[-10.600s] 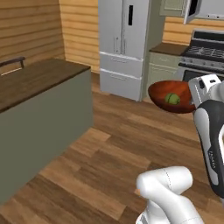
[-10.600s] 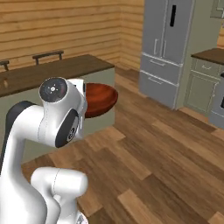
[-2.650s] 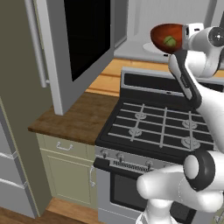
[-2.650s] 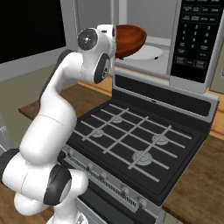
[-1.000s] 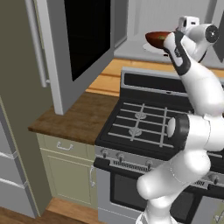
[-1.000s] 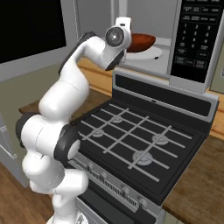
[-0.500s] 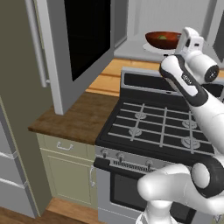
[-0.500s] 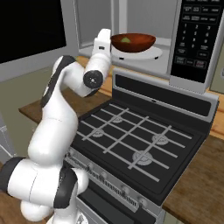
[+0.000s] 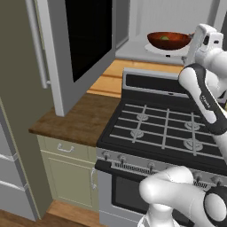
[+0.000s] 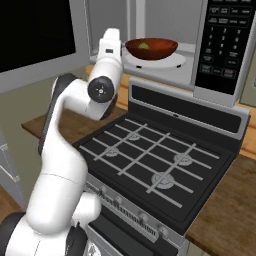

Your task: Pick the lime from the sink and place it in the bowl. Then pick the bowl and place it in the microwave. Then close the microwave door and press the start button.

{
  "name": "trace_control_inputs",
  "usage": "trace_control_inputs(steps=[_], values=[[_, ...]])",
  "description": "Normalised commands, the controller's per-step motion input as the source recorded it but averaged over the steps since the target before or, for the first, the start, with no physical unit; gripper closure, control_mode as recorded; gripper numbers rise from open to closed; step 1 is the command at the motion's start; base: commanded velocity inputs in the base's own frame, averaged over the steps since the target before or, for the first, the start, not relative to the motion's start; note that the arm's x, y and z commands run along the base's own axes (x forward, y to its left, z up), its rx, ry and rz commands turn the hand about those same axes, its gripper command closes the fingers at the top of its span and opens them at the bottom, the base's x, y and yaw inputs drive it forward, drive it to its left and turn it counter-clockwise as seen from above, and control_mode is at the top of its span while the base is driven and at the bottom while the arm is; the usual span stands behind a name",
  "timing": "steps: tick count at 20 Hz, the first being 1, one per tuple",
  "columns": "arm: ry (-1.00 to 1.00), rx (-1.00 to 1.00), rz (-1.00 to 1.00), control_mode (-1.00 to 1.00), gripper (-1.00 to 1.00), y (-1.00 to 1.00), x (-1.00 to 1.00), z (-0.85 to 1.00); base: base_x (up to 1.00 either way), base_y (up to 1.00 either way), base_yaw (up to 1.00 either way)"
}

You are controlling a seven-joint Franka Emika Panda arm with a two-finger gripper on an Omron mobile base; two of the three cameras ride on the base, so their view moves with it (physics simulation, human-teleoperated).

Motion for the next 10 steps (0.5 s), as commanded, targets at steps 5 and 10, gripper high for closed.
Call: trace_control_inputs(steps=[5,10], values=[[0.33,-0.06,0.07,-1.0,-1.0,0.42,-1.0,0.29,0.0,0.0,0.0],[-0.02,0.0,0.12,-1.0,-1.0,0.8,-1.0,-0.06,0.0,0.0,0.0]])
